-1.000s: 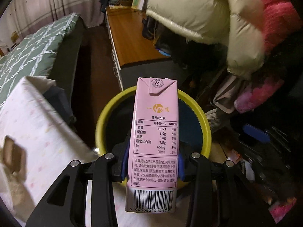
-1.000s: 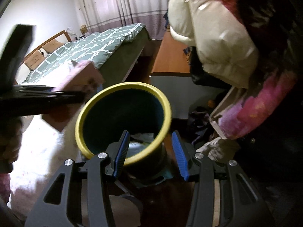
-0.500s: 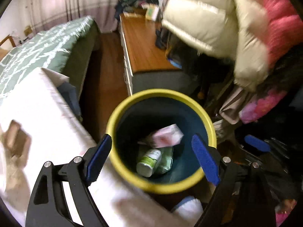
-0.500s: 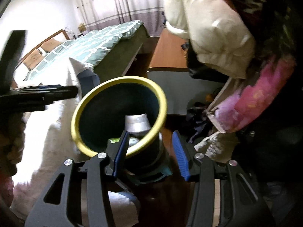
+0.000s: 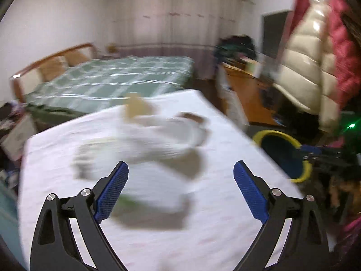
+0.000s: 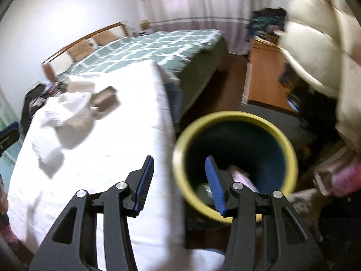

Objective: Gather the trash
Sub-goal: 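Grasp the white foam net with the right gripper and lift it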

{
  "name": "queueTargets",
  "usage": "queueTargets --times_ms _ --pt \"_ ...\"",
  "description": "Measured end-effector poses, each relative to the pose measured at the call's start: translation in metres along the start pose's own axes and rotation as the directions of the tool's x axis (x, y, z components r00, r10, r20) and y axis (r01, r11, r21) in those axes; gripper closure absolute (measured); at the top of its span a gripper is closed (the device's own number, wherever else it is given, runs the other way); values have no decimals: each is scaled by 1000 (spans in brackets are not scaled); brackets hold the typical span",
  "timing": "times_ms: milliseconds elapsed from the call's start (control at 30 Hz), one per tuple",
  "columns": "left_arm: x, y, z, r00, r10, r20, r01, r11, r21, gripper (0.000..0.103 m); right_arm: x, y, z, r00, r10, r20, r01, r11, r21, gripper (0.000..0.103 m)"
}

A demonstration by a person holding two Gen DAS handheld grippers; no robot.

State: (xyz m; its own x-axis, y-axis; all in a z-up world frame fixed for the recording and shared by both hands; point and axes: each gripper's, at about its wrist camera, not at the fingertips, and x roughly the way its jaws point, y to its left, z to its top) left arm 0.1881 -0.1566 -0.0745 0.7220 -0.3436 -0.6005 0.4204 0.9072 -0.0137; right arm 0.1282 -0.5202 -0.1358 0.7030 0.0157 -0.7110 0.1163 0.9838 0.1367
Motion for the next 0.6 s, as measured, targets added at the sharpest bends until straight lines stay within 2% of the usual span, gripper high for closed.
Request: queueTargets --times_ms 67,100,167,300,467,500,533,600 --pt "-7 36 -8 997 69 21 -68 997 -37 9 5 24 9 999 46 2 -46 999 -29 57" --pt "-8 56 -14 992 124 26 -122 991 -58 9 8 39 15 997 75 3 -75 996 -45 57" --pt "-9 83 -20 981 190 39 -186 979 -84 9 11 64 25 992 124 9 -123 990 -76 57" --pt "0 145 -40 953 301 25 -291 938 -188 9 23 120 48 970 242 5 -239 962 -129 57" --pt "5 170 -56 945 326 -3 -316 915 -250 9 46 189 66 943 330 -38 -331 923 -197 57" --pt "4 171 -57 945 326 6 -314 916 -250 9 53 202 70 941 336 -43 -338 918 -209 55" --pt "3 170 -59 943 334 13 -320 914 -249 9 59 212 73 942 333 -43 -334 917 -218 48" --pt "2 165 -59 934 357 23 -342 911 -230 9 73 230 78 948 315 -52 -318 918 -237 46"
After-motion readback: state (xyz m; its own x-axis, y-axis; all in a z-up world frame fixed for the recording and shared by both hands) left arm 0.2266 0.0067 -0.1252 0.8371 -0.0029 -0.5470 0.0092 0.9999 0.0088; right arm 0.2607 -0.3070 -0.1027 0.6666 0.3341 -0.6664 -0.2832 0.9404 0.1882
